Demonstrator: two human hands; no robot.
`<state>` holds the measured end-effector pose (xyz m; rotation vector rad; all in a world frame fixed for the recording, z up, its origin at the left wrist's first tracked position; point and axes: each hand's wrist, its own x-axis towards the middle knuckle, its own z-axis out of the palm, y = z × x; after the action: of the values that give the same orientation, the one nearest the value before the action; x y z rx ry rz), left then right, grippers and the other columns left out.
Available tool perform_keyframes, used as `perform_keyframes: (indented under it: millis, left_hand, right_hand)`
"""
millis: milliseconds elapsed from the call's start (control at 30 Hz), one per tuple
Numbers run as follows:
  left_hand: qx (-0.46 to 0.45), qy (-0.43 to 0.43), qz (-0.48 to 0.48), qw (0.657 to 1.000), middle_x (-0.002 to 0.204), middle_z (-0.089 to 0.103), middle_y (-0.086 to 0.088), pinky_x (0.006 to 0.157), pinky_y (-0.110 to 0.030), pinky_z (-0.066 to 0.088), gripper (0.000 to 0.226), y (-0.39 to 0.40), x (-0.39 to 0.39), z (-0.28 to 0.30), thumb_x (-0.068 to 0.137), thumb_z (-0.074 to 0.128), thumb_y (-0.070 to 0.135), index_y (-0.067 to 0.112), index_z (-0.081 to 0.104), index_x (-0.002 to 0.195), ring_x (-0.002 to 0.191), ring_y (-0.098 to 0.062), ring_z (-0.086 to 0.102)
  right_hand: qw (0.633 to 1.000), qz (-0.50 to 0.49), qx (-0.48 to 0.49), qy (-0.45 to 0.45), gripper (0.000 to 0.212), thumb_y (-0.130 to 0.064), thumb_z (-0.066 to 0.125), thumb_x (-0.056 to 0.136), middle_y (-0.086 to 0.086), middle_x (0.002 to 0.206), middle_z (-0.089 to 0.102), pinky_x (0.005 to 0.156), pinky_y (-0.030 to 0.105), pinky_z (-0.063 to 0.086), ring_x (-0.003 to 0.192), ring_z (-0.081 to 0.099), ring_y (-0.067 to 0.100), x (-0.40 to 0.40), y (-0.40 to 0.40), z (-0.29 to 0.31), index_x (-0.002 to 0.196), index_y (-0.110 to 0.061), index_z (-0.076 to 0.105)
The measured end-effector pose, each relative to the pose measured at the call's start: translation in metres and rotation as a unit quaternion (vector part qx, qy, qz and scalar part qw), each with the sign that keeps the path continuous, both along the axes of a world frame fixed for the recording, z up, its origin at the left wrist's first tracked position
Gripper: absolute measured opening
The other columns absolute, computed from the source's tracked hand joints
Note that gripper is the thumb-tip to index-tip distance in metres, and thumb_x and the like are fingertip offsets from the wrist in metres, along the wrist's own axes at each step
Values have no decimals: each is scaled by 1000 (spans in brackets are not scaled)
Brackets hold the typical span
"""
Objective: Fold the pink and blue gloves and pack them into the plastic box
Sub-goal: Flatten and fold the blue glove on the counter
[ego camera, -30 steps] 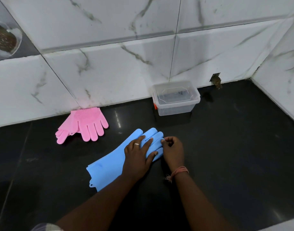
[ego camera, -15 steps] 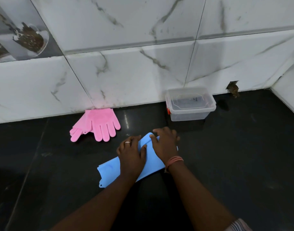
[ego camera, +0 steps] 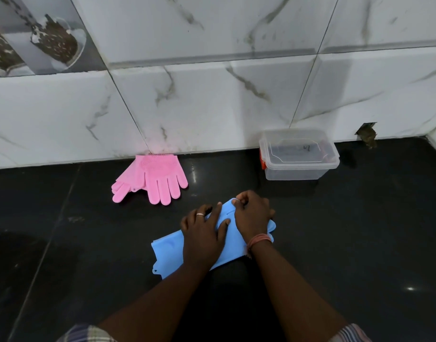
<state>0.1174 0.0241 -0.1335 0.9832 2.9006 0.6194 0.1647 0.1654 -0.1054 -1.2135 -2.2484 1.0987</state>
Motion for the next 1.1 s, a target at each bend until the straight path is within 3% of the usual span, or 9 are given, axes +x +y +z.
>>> perform_keyframes:
  millis: [167,233,367,467,567,700,867,967,1100]
  left_hand:
    - [-15,-15,-6,1000,146,53,-1,117,-48,30,54,2,-1,4,104,36,56,33,49,151,138,-25,42]
    - [30,-33,-2,999,145,54,-2,118,-47,30,47,1,0,9,106,39,46,31,54,148,138,-26,44]
    - [161,-29,79,983,136,61,-1,110,-47,36,39,-22,-8,31,98,57,12,27,68,132,129,-23,53]
    - [154,-71,241,956,131,63,-7,105,-46,42,39,-58,-14,44,91,63,8,25,70,126,123,-31,57]
    - [88,-215,374,898,140,54,-14,109,-49,41,46,-95,-10,49,92,65,22,25,59,138,130,-37,50]
    - [102,-285,323,897,133,58,-15,101,-42,48,56,-117,-1,46,90,70,22,15,53,143,122,-31,57]
    - [158,-351,344,857,115,69,-9,95,-45,55,42,-111,-11,46,92,71,29,11,63,130,108,-28,64]
    - [193,-363,361,837,119,68,-9,95,-49,56,37,-111,-17,45,96,68,32,11,66,126,108,-28,63]
    - [232,-315,394,832,103,73,-2,91,-46,59,24,-121,-13,46,89,78,24,15,69,109,97,-26,69]
  right_hand:
    - [993,22,54,-99,6,-35,60,94,-4,110,60,95,44,39,109,51,21,-6,1,3,96,-29,58]
    - [989,26,84,-118,10,-36,59,94,-4,112,58,94,43,39,109,51,22,-5,-4,9,101,-28,60]
    - [984,51,167,15,7,-29,59,95,-6,105,60,93,42,42,103,53,18,7,-33,16,99,-25,63]
    - [978,133,63,147,15,-22,53,99,-11,110,63,97,29,46,108,56,6,16,-74,13,110,-23,64]
    - [965,177,-103,161,31,-19,45,103,-21,124,64,102,19,47,118,56,-6,23,-108,6,129,-29,59]
    - [956,239,-132,109,59,-8,40,97,-14,148,50,111,14,36,131,47,-5,32,-118,-6,151,-32,37]
    - [953,262,-132,76,70,-10,41,94,-16,152,43,108,23,43,123,54,2,33,-118,-8,154,-41,24]
    - [948,267,-148,84,60,-12,43,100,-16,154,41,112,16,35,136,42,-3,29,-113,-4,153,-38,32]
    - [951,294,37,89,40,-7,51,98,-5,139,59,113,33,36,131,49,13,12,-93,4,134,-21,61]
